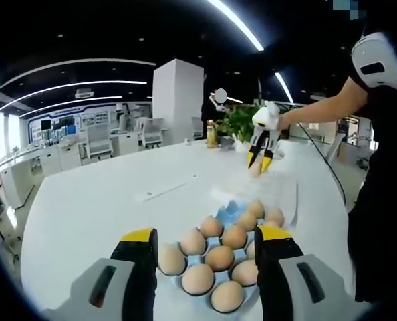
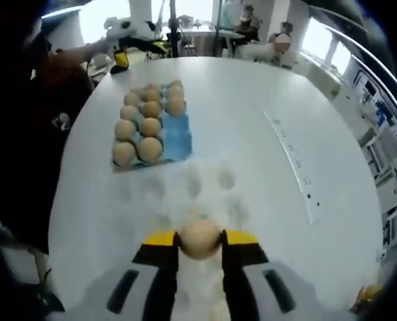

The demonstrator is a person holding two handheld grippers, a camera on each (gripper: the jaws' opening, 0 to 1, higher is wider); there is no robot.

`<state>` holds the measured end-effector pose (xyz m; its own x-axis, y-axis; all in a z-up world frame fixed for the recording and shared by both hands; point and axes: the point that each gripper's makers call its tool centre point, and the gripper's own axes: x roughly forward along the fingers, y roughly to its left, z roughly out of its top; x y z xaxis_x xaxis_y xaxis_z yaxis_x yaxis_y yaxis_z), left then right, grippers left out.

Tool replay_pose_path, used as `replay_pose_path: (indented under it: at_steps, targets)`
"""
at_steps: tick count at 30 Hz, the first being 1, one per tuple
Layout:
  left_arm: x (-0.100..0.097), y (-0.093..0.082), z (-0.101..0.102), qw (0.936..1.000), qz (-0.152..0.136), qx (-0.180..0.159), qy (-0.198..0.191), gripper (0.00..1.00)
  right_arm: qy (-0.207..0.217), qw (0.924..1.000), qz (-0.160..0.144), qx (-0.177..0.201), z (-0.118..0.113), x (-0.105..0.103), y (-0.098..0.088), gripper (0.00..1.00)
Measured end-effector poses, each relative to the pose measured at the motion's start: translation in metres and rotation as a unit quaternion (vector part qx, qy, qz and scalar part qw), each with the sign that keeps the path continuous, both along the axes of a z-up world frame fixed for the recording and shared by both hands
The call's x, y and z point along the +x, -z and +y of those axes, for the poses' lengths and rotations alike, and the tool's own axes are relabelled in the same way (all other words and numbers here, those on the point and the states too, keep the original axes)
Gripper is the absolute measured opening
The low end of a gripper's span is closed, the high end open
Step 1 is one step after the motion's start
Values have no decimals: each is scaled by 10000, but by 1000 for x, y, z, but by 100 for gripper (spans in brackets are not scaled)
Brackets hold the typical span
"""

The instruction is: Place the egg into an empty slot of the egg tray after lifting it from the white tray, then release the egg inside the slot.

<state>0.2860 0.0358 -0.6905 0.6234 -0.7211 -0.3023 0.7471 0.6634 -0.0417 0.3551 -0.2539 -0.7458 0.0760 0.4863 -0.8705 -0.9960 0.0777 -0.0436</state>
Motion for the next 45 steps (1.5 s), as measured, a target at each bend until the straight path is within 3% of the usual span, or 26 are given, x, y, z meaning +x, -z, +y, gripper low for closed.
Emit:
replay_pose_path:
  at_steps: [12,45]
  targets:
    - [1,1,3,10000,-3,-13,-17,59,-357,9991,95,207,40,-5,1,25]
    - [0,2,6,10000,8,-27,-53,59,-1022,9936,169,461,113,-15,5,25]
